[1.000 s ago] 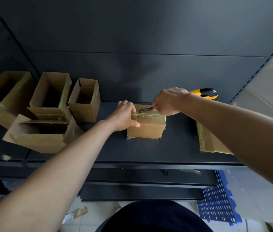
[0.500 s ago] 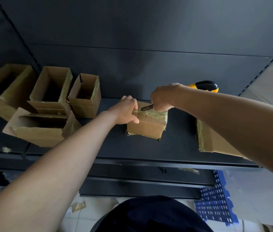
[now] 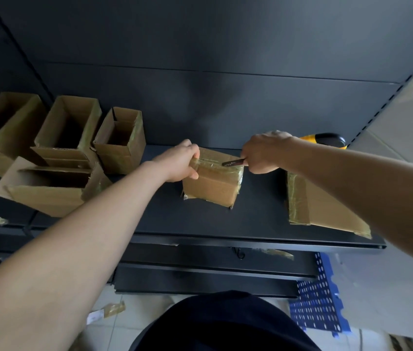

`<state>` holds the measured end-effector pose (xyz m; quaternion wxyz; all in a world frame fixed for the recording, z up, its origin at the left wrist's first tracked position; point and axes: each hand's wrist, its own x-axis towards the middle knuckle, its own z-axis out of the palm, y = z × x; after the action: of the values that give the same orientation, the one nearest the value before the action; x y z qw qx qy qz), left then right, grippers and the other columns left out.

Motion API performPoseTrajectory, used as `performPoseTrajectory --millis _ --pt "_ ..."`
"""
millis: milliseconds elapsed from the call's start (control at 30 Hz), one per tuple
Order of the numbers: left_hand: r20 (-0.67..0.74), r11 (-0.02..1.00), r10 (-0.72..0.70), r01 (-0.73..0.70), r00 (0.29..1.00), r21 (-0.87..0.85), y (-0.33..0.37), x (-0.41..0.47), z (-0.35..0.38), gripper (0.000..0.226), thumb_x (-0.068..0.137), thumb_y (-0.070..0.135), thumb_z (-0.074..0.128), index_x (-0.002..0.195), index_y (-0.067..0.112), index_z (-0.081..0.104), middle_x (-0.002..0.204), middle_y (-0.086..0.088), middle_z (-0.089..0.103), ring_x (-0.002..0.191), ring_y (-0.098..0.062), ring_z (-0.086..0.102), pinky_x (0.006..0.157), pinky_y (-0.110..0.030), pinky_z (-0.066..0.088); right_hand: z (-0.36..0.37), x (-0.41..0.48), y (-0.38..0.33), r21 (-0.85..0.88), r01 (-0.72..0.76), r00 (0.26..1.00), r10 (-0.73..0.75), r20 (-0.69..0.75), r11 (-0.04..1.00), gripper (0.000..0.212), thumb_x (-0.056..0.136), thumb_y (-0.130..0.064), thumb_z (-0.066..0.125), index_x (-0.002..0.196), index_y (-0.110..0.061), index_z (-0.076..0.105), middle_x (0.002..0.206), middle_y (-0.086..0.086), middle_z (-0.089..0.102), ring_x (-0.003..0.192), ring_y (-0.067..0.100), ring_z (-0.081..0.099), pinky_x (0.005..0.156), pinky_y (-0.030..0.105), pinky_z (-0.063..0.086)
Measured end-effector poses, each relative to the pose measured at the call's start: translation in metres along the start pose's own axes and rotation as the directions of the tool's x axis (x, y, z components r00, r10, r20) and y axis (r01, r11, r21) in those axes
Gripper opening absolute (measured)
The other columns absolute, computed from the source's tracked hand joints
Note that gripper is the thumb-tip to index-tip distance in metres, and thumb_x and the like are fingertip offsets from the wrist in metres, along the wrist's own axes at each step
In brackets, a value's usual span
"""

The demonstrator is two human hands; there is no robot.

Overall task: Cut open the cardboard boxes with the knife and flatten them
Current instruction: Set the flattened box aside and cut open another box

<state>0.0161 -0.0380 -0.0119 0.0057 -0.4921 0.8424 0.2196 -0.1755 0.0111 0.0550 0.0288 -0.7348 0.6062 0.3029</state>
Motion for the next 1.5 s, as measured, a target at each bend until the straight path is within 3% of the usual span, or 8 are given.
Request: performPoseTrajectory --millis 500,700,900,1000,1100,1200,1333,1500 --pt "0.028 0.998 -0.028 0.026 0.999 0.063 0.008 0.004 -0.001 0.038 0.088 0.025 0.066 0.119 0.018 0.045 0.119 0.005 0.039 0.097 -0.014 0.045 0.079 -0.032 0.040 0.036 -0.014 0.022 0.085 -0.002 0.995 0.010 -0.097 0.996 0.028 0.097 -0.025 0.036 0.114 -0.026 0.058 0.096 -0.002 0.054 0.089 0.024 0.055 0.072 0.032 0.047" --pt "0.027 0.997 -0.028 0.025 0.999 0.073 0.010 0.004 -0.001 0.039 0.090 0.024 0.064 0.123 0.018 0.043 0.126 0.002 0.038 0.100 -0.013 0.043 0.082 -0.031 0.040 0.047 -0.023 0.025 0.175 -0.038 0.992 0.058 -0.110 0.984 0.029 0.096 -0.027 0.036 0.115 -0.028 0.058 0.113 0.001 0.059 0.099 0.027 0.056 0.074 0.031 0.043" --pt "0.040 0.991 -0.019 0.014 0.999 0.131 0.013 0.003 -0.003 0.038 0.090 0.025 0.064 0.120 0.018 0.043 0.123 0.001 0.039 0.107 -0.017 0.044 0.085 -0.033 0.039 0.054 -0.026 0.032 0.186 -0.034 0.990 0.058 -0.128 0.982 0.027 0.097 -0.028 0.036 0.112 -0.026 0.059 0.111 0.002 0.059 0.088 0.024 0.051 0.071 0.030 0.040" --pt "0.023 0.979 -0.096 0.090 0.995 0.181 0.003 0.004 -0.012 0.041 0.088 0.025 0.067 0.120 0.013 0.045 0.125 -0.005 0.042 0.115 -0.024 0.043 0.094 -0.038 0.040 0.068 -0.040 0.055 0.076 -0.079 0.996 0.082 -0.036 0.994 0.029 0.094 -0.026 0.039 0.110 -0.021 0.063 0.091 -0.001 0.059 0.090 0.024 0.059 0.069 0.030 0.046" --pt "0.020 0.963 -0.136 0.127 0.991 0.237 -0.003 0.006 -0.023 0.033 0.085 0.024 0.070 0.108 0.016 0.047 0.118 -0.004 0.046 0.111 -0.021 0.037 0.093 -0.037 0.039 0.085 -0.040 0.070 0.189 -0.181 0.979 0.194 -0.055 0.965 0.030 0.099 -0.029 0.036 0.113 -0.018 0.060 0.093 0.002 0.058 0.089 0.024 0.059 0.072 0.034 0.048" --pt "0.017 0.947 -0.067 0.058 0.998 0.317 0.019 0.012 -0.022 0.031 0.081 0.020 0.074 0.103 0.013 0.053 0.117 -0.001 0.039 0.112 -0.025 0.039 0.093 -0.038 0.041 0.084 -0.016 0.055 0.491 -0.208 0.945 0.303 -0.120 0.846 0.033 0.099 -0.030 0.033 0.114 -0.014 0.058 0.114 0.012 0.061 0.105 0.034 0.060 0.083 0.035 0.047" --pt "-0.014 0.918 -0.033 0.035 0.999 0.395 0.039 0.017 -0.012 0.036 0.086 0.005 0.065 0.119 0.006 0.051 0.117 -0.010 0.049 0.105 -0.030 0.052 0.078 -0.036 0.044 0.073 0.008 0.021 0.925 -0.104 0.932 0.360 -0.037 0.365 0.033 0.102 -0.024 0.035 0.118 -0.003 0.054 0.077 0.008 0.059 0.058 0.023 0.059 0.052 0.027 0.047" --pt "-0.006 0.947 0.101 -0.094 0.995 0.307 0.047 0.020 0.006 0.051 0.084 0.020 0.067 0.131 0.009 0.051 0.127 -0.006 0.045 0.120 -0.025 0.041 0.101 -0.039 0.040 0.071 0.019 -0.003 0.999 -0.046 0.979 0.197 0.050 -0.023 0.032 0.105 -0.010 0.031 0.131 0.001 0.044 0.117 0.023 0.060 0.043 0.019 0.049 0.047 0.030 0.045"
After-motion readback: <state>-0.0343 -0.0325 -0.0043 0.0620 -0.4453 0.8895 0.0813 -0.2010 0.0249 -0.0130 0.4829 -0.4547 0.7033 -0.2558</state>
